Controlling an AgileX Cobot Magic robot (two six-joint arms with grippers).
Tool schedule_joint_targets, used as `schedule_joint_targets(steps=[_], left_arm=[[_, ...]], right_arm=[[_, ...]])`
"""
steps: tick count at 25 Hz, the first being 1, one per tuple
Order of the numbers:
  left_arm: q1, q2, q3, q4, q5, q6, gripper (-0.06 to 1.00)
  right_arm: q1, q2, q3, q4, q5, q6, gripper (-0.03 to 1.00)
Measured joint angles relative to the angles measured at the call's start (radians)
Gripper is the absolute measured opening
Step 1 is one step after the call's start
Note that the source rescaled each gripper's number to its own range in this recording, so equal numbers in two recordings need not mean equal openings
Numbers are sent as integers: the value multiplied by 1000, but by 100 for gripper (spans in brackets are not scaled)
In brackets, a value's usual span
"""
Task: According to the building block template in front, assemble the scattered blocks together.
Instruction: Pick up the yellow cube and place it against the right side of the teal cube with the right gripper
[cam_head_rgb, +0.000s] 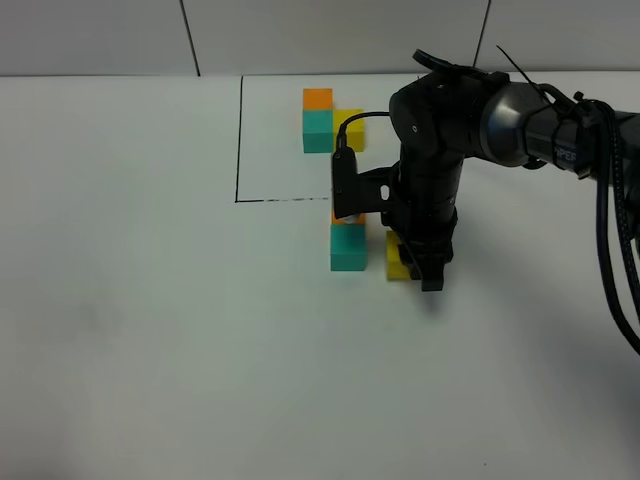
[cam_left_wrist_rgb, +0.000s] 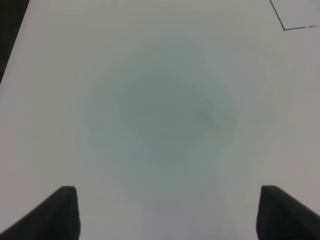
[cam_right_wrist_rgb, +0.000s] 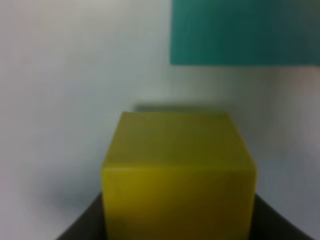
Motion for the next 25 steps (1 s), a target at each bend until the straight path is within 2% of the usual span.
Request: schedule_joint_targets(steps=[9, 25], left_arm=[[0, 0, 0, 0, -1, 0, 65], [0, 0, 0, 0, -1, 0, 65]], right_arm=[[0, 15, -4, 1, -84, 27, 0], [0, 35, -5, 1, -90, 28, 0]])
